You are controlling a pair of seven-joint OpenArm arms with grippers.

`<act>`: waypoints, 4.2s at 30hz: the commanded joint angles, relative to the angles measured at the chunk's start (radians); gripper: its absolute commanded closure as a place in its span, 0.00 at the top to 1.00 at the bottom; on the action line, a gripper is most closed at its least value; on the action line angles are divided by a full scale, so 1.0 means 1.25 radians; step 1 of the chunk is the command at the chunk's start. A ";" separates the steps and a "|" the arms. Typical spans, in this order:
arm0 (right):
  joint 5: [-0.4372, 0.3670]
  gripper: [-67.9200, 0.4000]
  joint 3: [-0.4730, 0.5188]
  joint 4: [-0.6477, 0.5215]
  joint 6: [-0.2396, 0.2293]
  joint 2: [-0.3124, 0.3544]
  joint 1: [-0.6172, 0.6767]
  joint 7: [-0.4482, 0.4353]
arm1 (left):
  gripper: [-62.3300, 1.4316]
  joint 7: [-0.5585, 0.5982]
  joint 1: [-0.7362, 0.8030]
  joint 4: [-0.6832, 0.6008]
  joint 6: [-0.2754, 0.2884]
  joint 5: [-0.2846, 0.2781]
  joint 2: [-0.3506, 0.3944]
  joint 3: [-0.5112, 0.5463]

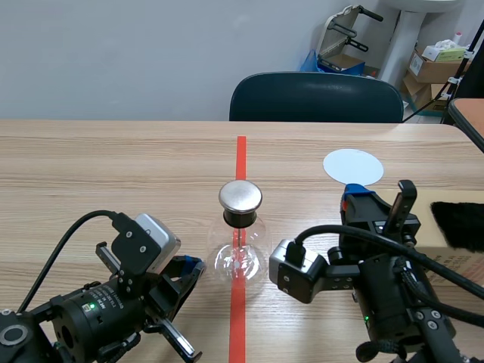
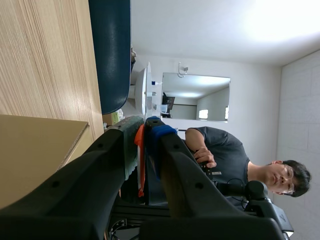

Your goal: Do the electroscope experiment

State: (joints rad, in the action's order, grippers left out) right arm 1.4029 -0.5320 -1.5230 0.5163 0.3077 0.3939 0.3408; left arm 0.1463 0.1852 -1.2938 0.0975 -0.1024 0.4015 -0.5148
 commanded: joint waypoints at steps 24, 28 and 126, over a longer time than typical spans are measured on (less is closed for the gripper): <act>0.000 0.02 0.003 -0.009 0.011 0.004 -0.009 -0.226 | 0.05 0.012 -0.004 -0.009 -0.002 -0.005 -0.006 0.003; 0.000 0.02 0.003 -0.009 0.011 0.004 -0.009 -0.283 | 0.05 0.012 -0.004 -0.009 -0.002 -0.005 -0.006 0.003; -0.010 0.02 0.008 -0.015 0.060 0.015 -0.009 -0.343 | 0.05 0.012 -0.004 -0.009 -0.001 -0.005 -0.006 0.003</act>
State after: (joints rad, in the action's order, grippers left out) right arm 1.3911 -0.5312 -1.5230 0.5831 0.3138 0.3939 -0.0849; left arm 0.1467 0.1852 -1.2938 0.0975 -0.1024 0.4015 -0.5148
